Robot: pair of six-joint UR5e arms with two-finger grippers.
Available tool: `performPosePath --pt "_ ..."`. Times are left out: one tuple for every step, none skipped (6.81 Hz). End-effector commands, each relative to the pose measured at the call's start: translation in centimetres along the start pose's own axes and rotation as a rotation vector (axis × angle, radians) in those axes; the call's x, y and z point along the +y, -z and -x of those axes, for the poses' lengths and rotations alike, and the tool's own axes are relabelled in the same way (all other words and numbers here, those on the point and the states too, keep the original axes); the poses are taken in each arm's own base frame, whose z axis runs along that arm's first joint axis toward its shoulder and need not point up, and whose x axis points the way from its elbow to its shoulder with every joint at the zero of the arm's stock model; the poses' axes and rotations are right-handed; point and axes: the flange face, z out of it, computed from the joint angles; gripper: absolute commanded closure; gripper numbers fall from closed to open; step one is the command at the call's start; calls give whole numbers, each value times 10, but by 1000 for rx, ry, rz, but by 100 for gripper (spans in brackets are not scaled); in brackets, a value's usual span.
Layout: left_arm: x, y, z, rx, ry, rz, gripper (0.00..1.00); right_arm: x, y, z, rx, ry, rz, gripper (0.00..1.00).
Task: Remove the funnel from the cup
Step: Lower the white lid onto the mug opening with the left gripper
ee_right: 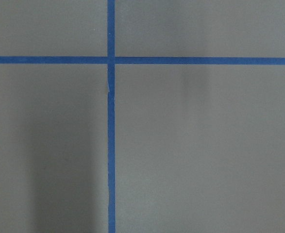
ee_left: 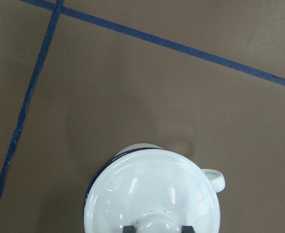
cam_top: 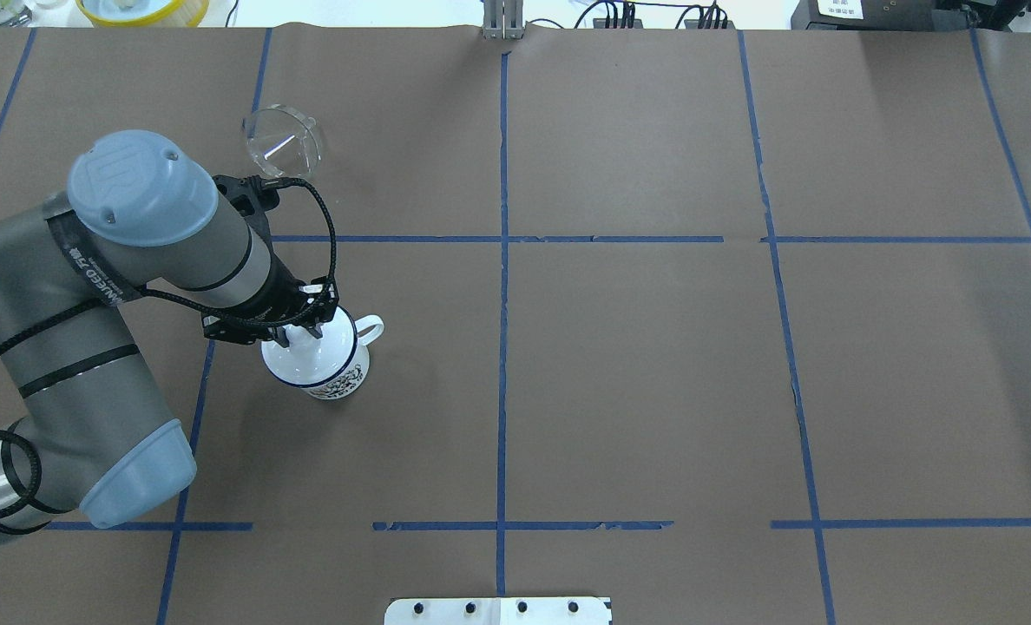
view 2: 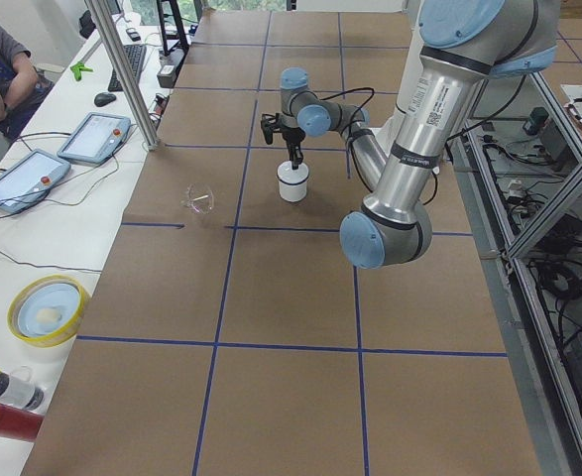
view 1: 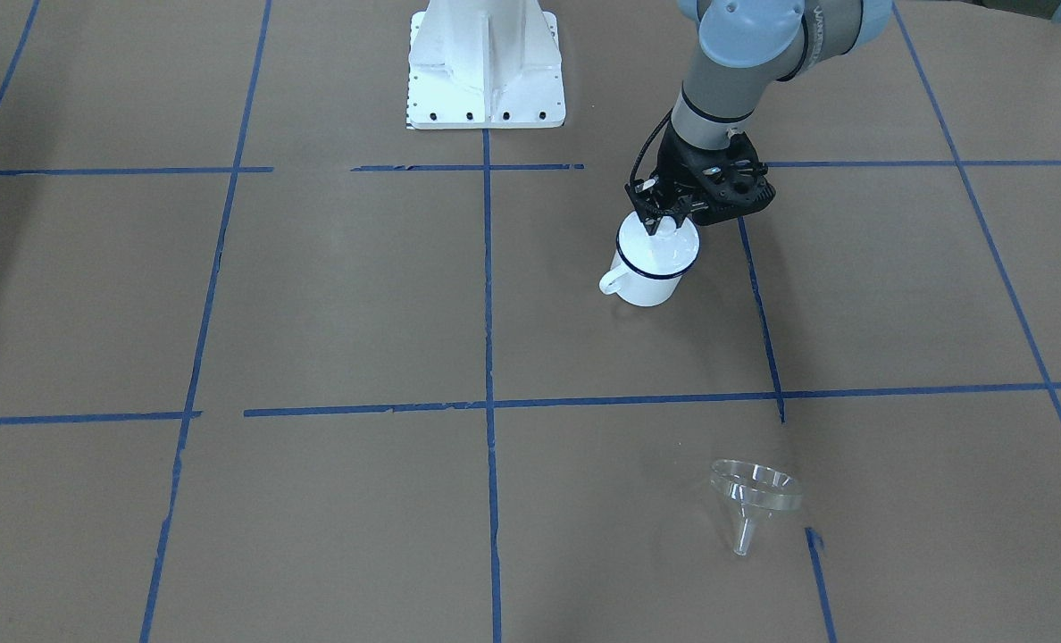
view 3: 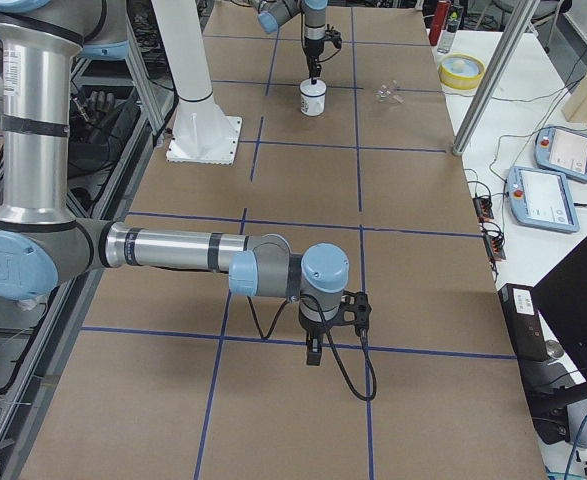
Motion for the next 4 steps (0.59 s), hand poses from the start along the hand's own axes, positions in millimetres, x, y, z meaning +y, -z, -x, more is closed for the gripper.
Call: performPosePath --pt "0 -2 1 -2 4 1 0 0 0 0 0 0 0 0" --pt "1 0 0 0 1 0 0 0 0 0 0 0 0 0" --pt "3 8 -1 16 -13 -5 0 0 0 0 0 -1 1 0" --pt "-1 26 2 41 -26 -23 0 0 0 0 0 0 0 0"
